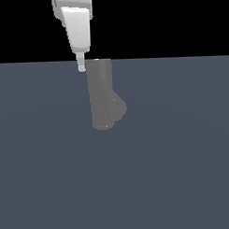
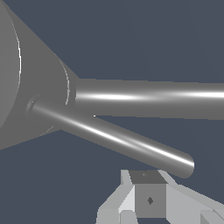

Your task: Turn on the faucet by rotating a designated handle.

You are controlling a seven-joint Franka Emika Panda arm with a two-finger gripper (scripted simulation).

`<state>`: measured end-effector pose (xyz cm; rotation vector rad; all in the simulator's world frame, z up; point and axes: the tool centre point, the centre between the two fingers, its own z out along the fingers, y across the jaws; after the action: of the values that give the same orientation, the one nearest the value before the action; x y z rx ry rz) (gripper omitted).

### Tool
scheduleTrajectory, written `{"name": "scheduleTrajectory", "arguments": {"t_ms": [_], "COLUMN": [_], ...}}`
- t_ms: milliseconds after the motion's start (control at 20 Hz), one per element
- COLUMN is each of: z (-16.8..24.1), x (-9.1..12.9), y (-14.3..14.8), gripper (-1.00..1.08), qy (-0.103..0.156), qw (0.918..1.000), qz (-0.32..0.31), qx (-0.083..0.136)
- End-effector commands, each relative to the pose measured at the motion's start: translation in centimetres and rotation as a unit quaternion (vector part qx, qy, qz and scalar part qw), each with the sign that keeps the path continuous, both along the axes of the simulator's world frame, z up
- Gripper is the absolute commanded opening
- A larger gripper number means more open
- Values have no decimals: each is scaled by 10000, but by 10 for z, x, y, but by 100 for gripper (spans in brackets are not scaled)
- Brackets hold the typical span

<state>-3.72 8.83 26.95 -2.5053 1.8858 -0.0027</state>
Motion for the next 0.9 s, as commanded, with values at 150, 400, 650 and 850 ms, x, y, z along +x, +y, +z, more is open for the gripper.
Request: {"name": "scheduleTrajectory", "arguments": {"t_ms": [150, 400, 650, 850], "z": [0, 0, 0, 0], "x": [-2, 5, 12, 18], "y": [-13, -40, -66, -85], "gripper": [-100, -100, -100, -100], "qy": [9, 12, 16, 19], "qw": [10000, 10000, 10000, 9999], "qz": [-16, -47, -77, -99], "qx": [-16, -16, -17, -17]}}
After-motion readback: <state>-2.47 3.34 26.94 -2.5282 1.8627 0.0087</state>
